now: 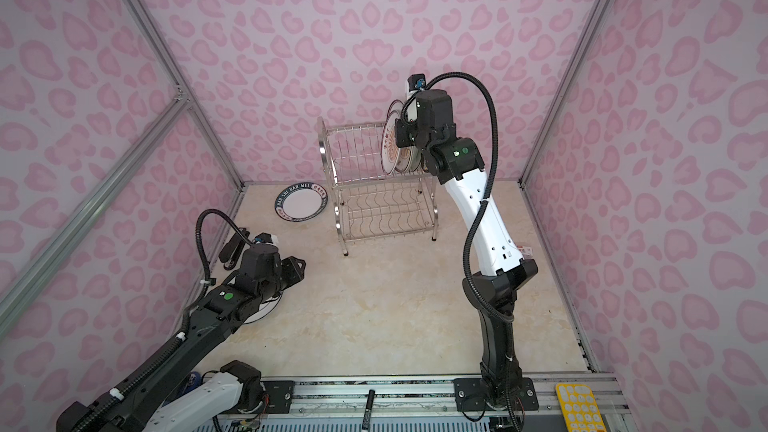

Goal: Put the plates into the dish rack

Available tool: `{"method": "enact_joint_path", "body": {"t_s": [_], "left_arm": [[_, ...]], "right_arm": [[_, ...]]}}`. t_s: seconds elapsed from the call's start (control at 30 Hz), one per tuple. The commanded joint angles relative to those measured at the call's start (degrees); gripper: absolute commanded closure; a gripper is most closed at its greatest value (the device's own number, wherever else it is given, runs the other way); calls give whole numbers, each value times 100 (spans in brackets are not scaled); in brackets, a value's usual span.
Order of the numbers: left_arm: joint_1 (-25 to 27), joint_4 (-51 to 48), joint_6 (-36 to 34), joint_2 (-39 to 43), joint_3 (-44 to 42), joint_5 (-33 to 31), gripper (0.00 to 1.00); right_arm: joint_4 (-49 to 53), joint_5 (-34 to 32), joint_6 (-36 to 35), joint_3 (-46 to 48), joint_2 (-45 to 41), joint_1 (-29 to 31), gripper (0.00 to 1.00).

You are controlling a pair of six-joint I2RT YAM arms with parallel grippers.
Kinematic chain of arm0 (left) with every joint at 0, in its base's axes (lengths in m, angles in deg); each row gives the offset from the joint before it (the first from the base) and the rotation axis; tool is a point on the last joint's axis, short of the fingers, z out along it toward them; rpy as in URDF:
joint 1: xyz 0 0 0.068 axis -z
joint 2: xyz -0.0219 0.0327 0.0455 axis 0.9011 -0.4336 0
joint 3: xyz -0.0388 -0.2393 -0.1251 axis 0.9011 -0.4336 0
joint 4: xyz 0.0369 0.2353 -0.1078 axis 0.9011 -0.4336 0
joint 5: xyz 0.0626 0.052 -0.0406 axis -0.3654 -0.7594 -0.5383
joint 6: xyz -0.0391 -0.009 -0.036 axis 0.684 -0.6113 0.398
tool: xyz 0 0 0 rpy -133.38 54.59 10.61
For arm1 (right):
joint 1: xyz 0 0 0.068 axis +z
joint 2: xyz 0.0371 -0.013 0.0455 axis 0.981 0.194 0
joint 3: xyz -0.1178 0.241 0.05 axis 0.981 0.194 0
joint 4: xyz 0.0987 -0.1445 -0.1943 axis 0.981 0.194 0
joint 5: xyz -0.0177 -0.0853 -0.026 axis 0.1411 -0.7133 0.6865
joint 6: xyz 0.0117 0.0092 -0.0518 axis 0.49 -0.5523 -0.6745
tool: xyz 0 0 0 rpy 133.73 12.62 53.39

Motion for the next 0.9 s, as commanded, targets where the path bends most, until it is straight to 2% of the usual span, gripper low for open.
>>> {"method": "enact_joint_path", "body": {"t_s": [0.0,0.2,0.37,0.5,0.67,0.77,0.87], "left_arm": [[0,105,-70,29,3,-17,65],[-4,98,-75,43,0,-9,65],[12,105,-213,10,145,87,65],[71,55,-410,-57,596,60,65],[220,36,-677,-279,1368,-53,65],[352,88,-862,-546,1874,-48,65],[425,124,-1015,-865,2386,33,65]], "right_arm": [[-44,67,53,-17,66,-11,84],[-75,358,181,-24,65,-62,92],[-118,738,285,-17,18,-97,92],[-214,982,344,62,-166,-108,79],[-611,1102,310,797,-797,-122,63],[-913,1136,307,1421,-1327,-162,61],[-1358,1332,556,2384,-2007,-456,60]]}}
